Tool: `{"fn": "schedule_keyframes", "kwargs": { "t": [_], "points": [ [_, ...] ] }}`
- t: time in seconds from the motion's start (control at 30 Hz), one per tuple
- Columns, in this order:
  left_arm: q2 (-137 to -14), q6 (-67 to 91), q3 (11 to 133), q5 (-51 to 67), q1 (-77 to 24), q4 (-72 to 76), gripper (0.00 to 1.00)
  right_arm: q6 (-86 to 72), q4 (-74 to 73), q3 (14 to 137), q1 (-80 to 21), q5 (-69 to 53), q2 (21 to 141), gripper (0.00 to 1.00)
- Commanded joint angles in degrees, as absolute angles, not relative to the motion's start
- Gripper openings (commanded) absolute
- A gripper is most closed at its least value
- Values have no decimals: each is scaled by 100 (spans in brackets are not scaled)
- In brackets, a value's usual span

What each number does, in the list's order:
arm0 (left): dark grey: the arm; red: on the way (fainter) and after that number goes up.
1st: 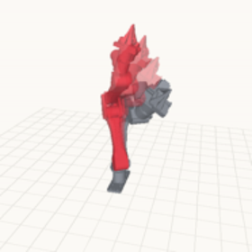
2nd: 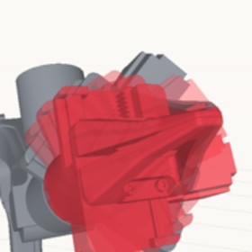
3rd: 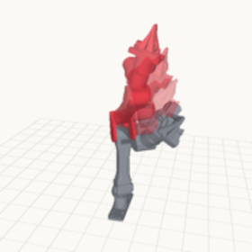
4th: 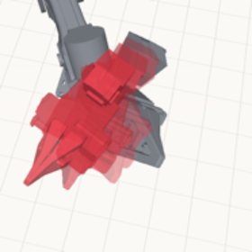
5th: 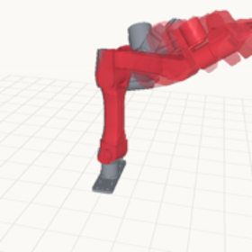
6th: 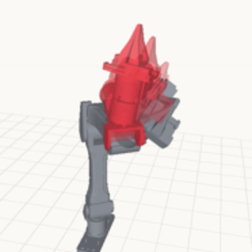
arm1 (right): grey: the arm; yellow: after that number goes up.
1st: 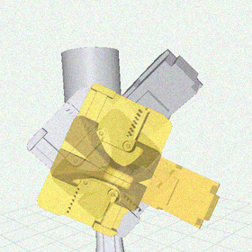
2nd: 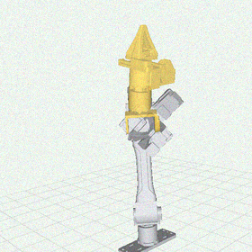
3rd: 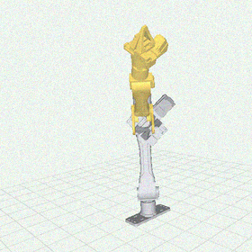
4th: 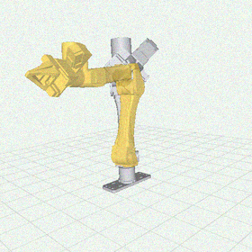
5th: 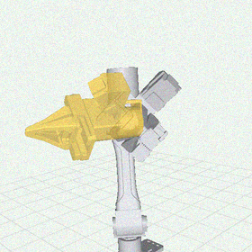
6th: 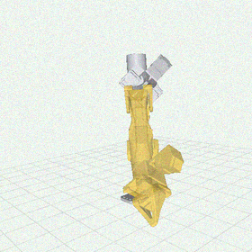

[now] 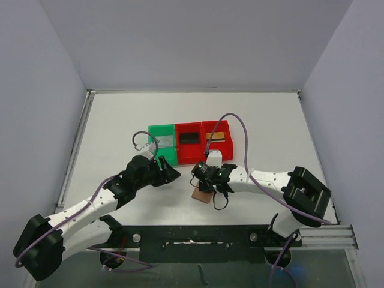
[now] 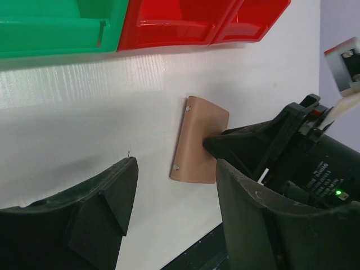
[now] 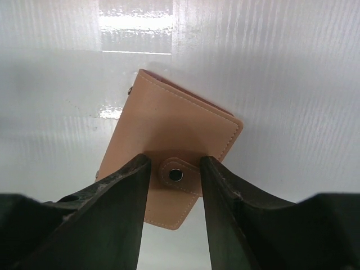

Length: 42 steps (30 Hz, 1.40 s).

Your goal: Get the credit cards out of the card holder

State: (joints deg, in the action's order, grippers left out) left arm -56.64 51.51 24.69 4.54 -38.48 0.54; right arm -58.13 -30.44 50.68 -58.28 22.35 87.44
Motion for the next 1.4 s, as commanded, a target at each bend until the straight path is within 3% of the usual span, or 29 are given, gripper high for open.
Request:
{"fn": "schedule_keyframes", "kwargs": {
  "t": [0.0, 0.27, 0.7, 0.93, 1.17, 1.37],
  "points": [
    [-5472, 5264, 2446, 312, -3861, 211, 56, -6037, -3199, 5317, -5895, 2553, 8965, 41],
    [-5885, 5364, 2490, 490, -3886, 371, 56, -6309, -3262, 5049, -6014, 2577, 9267, 25],
    [-7317, 5074, 3258, 225, -4681, 223, 57, -5965, -846, 3424, -5805, 1727, 8075, 9],
    [-8311, 5152, 3624, 427, -5099, 528, 57, -5903, 504, 2366, -5342, 1062, 7250, 9],
    [-9107, 5566, 3519, 607, -5293, 1251, 47, -5881, 735, 1863, -5027, 771, 6602, 9],
    [-9244, 5549, 3744, 153, -5421, 662, 46, -5970, -43, 1926, -4920, 1023, 6019, 21]
  ]
}}
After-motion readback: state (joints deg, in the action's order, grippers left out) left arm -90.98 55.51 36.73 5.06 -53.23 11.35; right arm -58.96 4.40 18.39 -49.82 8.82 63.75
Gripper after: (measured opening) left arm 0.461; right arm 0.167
